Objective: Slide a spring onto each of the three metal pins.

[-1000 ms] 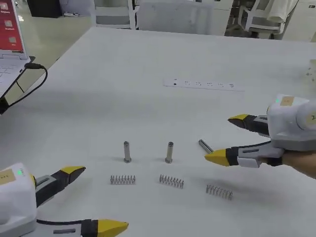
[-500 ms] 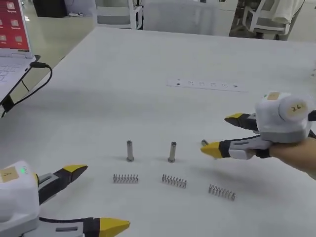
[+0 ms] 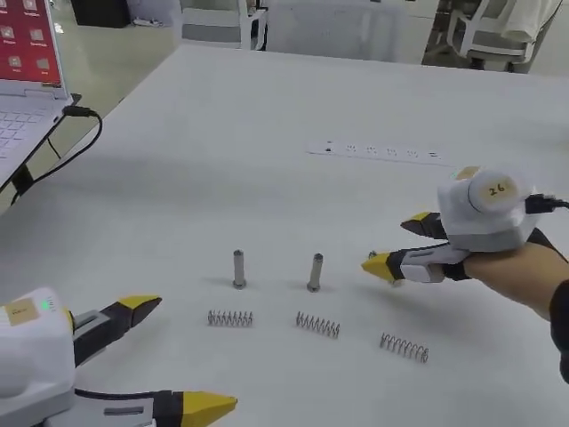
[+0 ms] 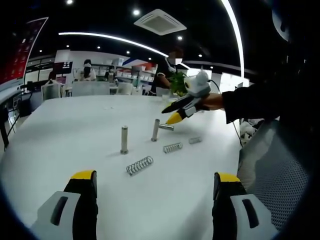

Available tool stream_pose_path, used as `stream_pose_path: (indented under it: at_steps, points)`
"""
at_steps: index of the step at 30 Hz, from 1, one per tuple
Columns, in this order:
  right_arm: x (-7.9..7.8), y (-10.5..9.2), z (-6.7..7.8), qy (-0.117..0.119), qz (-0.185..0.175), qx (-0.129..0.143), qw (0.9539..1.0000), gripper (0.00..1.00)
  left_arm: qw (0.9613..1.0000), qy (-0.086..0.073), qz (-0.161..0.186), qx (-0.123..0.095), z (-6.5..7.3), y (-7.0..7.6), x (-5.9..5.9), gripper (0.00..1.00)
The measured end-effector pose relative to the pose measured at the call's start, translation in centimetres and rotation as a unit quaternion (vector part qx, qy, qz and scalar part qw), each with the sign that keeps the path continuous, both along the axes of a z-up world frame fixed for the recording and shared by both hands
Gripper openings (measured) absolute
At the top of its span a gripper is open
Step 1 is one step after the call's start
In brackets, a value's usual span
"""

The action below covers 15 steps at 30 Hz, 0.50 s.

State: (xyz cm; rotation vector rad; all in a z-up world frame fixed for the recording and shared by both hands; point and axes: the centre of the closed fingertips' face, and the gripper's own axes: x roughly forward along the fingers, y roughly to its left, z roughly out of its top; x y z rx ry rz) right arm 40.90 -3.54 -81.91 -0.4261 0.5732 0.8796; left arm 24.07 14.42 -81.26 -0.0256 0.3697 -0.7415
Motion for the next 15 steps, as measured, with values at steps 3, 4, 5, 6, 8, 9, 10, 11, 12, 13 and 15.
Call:
stream_pose_path:
  at_steps: [3, 4, 5, 6, 8, 9, 10, 11, 12, 13, 15]
  points:
    - [0.0, 0.1, -0.4, 0.006, -0.004, -0.007, 0.9999, 0.5, 1.0, 0.002, 0.0, 0.0, -0.1, 0.0, 0.0, 0.94]
    - [0.0, 0.2, -0.5, 0.007, -0.005, -0.008, 0.9999, 0.49, 1.0, 0.002, 0.0, 0.0, -0.1, 0.0, 0.0, 0.94]
    - [0.0, 0.1, -0.8, 0.013, -0.009, -0.014, 0.9998, 0.48, 1.0, 0.002, 0.001, 0.0, -0.2, 0.0, 0.0, 0.94]
    - [0.0, 0.1, -0.9, 0.014, -0.01, -0.017, 0.9997, 0.46, 1.0, 0.002, 0.001, 0.0, -0.2, 0.1, 0.0, 0.94]
    - [0.2, 0.0, -1.2, 0.018, -0.013, -0.023, 0.9995, 0.42, 1.0, 0.003, 0.002, -0.001, -0.2, 0.1, 0.0, 0.93]
    - [0.4, -0.1, -1.3, 0.019, -0.015, -0.024, 0.9994, 0.41, 1.0, 0.003, 0.002, 0.0, -0.2, 0.1, 0.0, 0.93]
    - [0.4, -0.1, -1.3, 0.019, -0.016, -0.026, 0.9994, 0.41, 1.0, 0.003, 0.001, 0.0, -0.2, 0.0, 0.0, 0.93]
    - [0.5, 0.0, -1.4, 0.02, -0.017, -0.028, 0.9992, 0.4, 1.0, 0.003, 0.001, -0.001, -0.2, 0.0, 0.0, 0.93]
    - [0.5, 0.0, -1.4, 0.022, -0.018, -0.029, 0.9992, 0.37, 1.0, 0.004, 0.001, -0.001, -0.2, 0.0, 0.0, 0.93]
    - [0.4, 0.0, -1.6, 0.03, -0.021, -0.031, 0.9988, 0.35, 1.0, 0.004, 0.001, 0.0, -0.2, 0.0, 0.0, 0.93]
    - [0.5, 0.0, -1.8, 0.03, -0.022, -0.036, 0.9986, 0.32, 1.0, 0.004, 0.0, -0.001, -0.2, -0.1, 0.0, 0.93]
